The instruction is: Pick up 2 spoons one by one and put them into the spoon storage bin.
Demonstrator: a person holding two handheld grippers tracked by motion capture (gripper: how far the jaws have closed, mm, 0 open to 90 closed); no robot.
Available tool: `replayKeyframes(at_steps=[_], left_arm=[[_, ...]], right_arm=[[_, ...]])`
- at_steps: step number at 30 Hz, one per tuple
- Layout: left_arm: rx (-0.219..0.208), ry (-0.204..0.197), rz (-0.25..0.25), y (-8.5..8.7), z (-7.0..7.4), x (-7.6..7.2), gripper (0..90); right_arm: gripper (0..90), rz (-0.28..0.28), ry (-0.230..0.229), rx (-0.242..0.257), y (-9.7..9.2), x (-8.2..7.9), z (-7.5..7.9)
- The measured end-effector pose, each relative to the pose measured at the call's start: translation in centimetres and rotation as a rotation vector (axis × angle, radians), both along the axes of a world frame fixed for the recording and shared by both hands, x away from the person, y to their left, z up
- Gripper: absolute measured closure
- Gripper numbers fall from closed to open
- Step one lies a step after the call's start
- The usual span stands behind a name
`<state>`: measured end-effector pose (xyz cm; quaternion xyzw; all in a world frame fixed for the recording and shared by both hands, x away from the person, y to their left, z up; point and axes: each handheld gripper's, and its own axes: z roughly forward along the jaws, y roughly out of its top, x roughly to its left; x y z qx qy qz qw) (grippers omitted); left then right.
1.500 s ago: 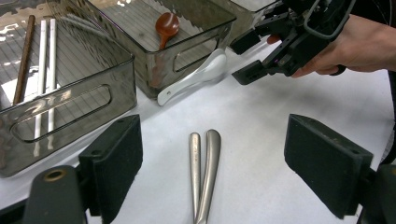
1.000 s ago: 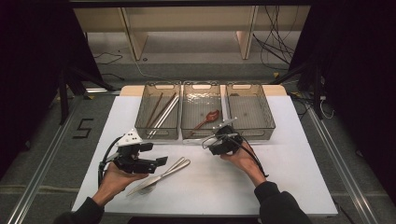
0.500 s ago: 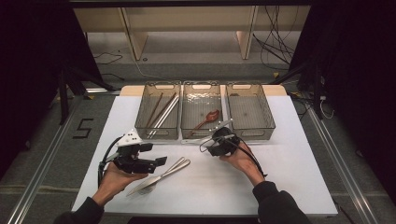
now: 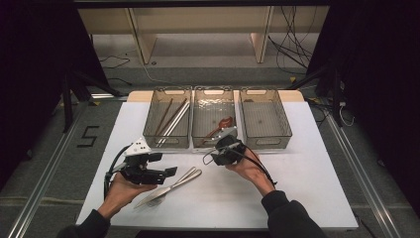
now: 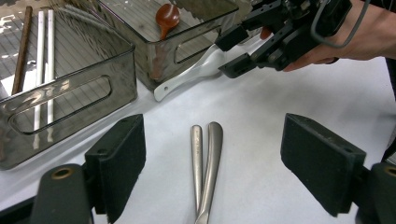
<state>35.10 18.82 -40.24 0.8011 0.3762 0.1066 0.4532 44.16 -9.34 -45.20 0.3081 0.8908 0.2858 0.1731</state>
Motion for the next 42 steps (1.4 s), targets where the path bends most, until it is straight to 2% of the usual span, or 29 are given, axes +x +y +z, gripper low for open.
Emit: replayKeyframes(at_steps=[4, 12, 18, 23, 26, 28, 34, 36, 38, 42], left_arm=[[0.000, 0.004, -0.004, -0.1, 0.0, 0.0, 22.0], [0.008, 0.012, -0.013, -0.3, -0.2, 0.0, 22.1], [0.008, 0.014, -0.017, -0.3, -0.3, -0.1, 22.3], [0.006, 0.018, -0.021, -0.4, -0.3, -0.1, 22.5], [0.009, 0.022, -0.024, -0.4, -0.3, -0.1, 22.6], [0.009, 0.020, -0.025, -0.4, -0.3, -0.1, 22.6], [0.007, 0.021, -0.026, -0.5, -0.3, -0.1, 22.7], [0.005, 0.023, -0.025, -0.5, -0.3, -0.1, 22.8], [0.005, 0.025, -0.026, -0.5, -0.3, -0.1, 22.8], [0.007, 0.027, -0.026, -0.4, -0.4, 0.0, 22.8]], right_arm=[[44.7, -0.004, -0.039, -0.003, 0.3, 0.1, -0.2], [42.4, 0.013, -0.072, -0.028, 1.2, 0.2, -0.5], [40.9, 0.049, -0.122, -0.087, 1.9, 0.0, -0.9], [40.5, 0.057, -0.138, -0.115, 2.4, 0.1, -1.1], [39.5, 0.062, -0.157, -0.151, 2.5, 0.1, -1.4], [40.1, 0.052, -0.149, -0.154, 2.5, 0.1, -1.5], [43.6, 0.039, -0.088, -0.161, 1.9, 0.1, -1.4], [45.7, 0.049, -0.054, -0.165, 1.7, 0.3, -1.4], [46.5, 0.056, 0.009, -0.180, 1.6, 0.6, -1.8], [49.4, 0.057, 0.050, -0.166, 1.4, 0.8, -1.8]])
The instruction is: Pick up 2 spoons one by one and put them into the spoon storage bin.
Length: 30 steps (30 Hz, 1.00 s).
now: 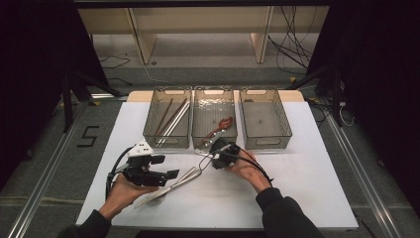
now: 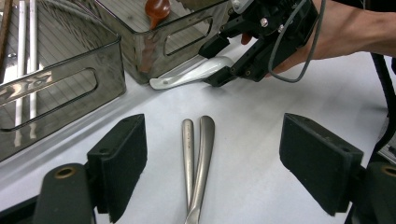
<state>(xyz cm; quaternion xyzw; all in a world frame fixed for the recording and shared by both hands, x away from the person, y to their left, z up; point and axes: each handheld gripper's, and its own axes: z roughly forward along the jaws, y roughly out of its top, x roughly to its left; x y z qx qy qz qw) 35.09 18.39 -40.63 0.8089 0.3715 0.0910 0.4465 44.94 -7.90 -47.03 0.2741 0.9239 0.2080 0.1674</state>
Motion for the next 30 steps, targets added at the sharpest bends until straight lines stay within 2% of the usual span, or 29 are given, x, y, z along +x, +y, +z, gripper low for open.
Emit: replayKeyframes(at_steps=[7, 10, 30], left_arm=[[0.004, 0.000, -0.001, 0.0, 0.0, 0.0, 22.9], [0.004, 0.000, 0.000, 0.1, 0.0, 0.0, 23.0], [0.000, 0.000, 0.005, 0.1, 0.0, 0.0, 23.4]], right_arm=[[54.3, -0.017, 0.100, 0.032, -0.4, 0.8, 0.2], [55.3, -0.013, 0.129, 0.027, -0.5, 0.8, 0.3], [59.9, 0.055, 0.173, -0.051, -0.7, -0.3, 1.0]])
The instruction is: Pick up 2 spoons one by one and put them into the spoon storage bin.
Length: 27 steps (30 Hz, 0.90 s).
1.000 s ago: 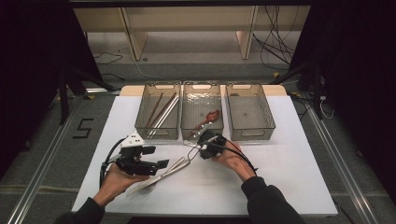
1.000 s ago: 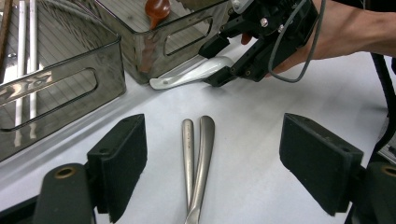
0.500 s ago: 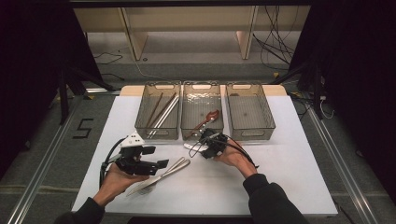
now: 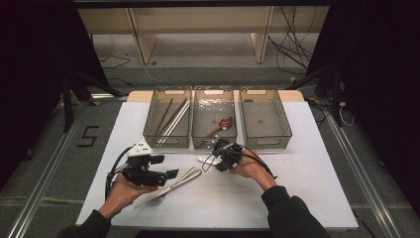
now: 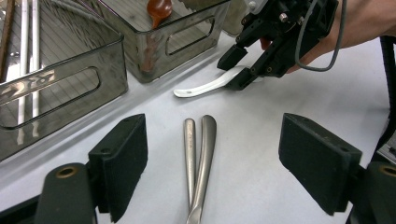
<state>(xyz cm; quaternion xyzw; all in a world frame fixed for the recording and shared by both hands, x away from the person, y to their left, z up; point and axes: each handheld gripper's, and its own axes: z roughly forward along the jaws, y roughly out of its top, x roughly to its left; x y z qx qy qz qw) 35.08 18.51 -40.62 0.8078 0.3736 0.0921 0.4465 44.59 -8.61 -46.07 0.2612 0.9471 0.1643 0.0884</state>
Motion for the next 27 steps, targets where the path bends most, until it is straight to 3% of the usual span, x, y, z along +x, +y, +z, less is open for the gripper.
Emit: replayKeyframes(at_steps=[2, 6, 8, 10, 12, 16, 20, 22, 27], left_arm=[[0.001, 0.001, 0.000, 0.0, 0.0, 0.0, 23.4], [0.000, 0.005, -0.001, 0.0, -0.1, 0.1, 23.6], [0.007, 0.006, -0.002, 0.0, -0.1, 0.0, 23.6], [0.003, 0.002, -0.003, -0.1, -0.1, 0.0, 23.6], [0.002, -0.001, -0.001, 0.0, 0.0, 0.0, 23.6], [0.004, 0.003, -0.003, 0.1, -0.1, 0.0, 23.9], [-0.001, 0.001, -0.001, 0.1, -0.1, 0.0, 24.0], [-0.002, 0.002, -0.001, 0.1, -0.1, 0.0, 24.4], [-0.001, 0.002, -0.001, 0.0, -0.1, 0.0, 24.4]], right_arm=[[61.6, 0.005, 0.003, -0.007, 0.1, 0.0, 0.1], [83.8, -0.012, -0.054, 0.038, -0.1, 0.2, 1.7], [83.0, -0.003, -0.038, 0.020, 0.1, 0.3, 1.9], [78.6, 0.010, -0.037, -0.032, 0.5, 0.4, 1.5], [75.7, 0.009, -0.016, -0.027, 0.7, 0.6, 1.1], [77.5, 0.012, -0.028, -0.052, 0.9, 0.6, 1.0], [77.1, -0.011, -0.012, -0.120, 0.5, 1.0, 0.1], [79.8, -0.017, 0.001, -0.096, 0.2, 1.2, 0.1], [81.2, -0.006, 0.006, -0.102, 0.3, 1.2, 0.2]])
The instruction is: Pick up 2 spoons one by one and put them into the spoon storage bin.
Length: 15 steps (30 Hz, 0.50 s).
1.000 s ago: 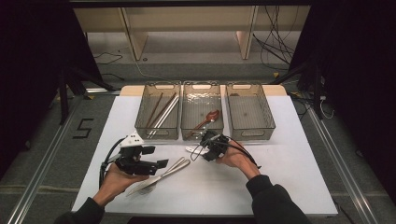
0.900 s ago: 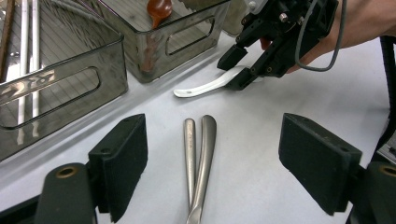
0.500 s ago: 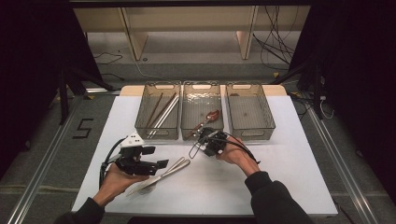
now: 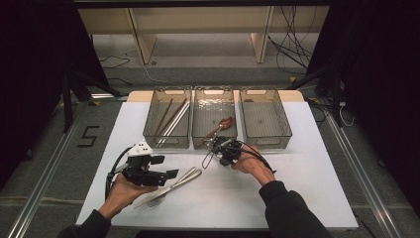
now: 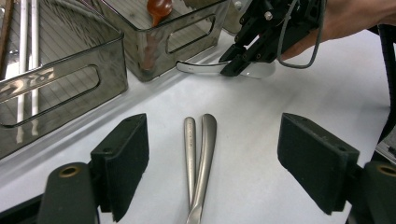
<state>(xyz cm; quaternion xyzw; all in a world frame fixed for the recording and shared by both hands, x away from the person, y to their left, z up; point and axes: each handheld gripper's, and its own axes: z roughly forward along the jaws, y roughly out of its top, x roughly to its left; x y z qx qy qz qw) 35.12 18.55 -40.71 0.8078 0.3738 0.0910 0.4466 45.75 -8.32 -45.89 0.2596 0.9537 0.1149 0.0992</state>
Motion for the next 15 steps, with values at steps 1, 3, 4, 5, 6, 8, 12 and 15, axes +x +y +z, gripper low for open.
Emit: replayKeyframes(at_steps=[1, 3, 4, 5, 6, 8, 12, 15], left_arm=[[-0.001, 0.001, 0.000, 0.0, 0.0, 0.0, 24.4], [-0.001, 0.001, 0.001, 0.1, 0.0, 0.0, 24.4], [0.000, 0.001, 0.000, 0.1, 0.0, 0.0, 24.4], [0.000, 0.000, 0.001, 0.1, 0.0, 0.0, 24.4], [-0.003, -0.001, 0.003, 0.1, 0.1, 0.0, 24.4], [-0.006, -0.007, 0.003, 0.1, 0.1, 0.0, 24.2], [-0.013, -0.016, 0.008, 0.1, 0.1, -0.1, 22.6], [-0.019, -0.021, 0.008, 0.2, 0.2, -0.2, 22.3]], right_arm=[[81.3, 0.000, 0.001, 0.001, 0.0, 0.0, 0.0], [81.5, 0.007, 0.000, 0.005, -0.1, 0.0, 0.1], [81.6, 0.011, 0.002, 0.007, -0.1, -0.1, 0.1], [81.6, 0.011, 0.000, 0.017, -0.2, -0.2, 0.3], [81.6, 0.013, -0.009, 0.024, -0.2, -0.2, 0.4], [81.7, 0.016, -0.013, 0.047, -0.3, -0.4, 0.8], [81.7, 0.024, -0.022, 0.087, -0.6, -0.9, 1.8], [81.7, 0.016, -0.027, 0.123, -1.0, -1.1, 2.5]])
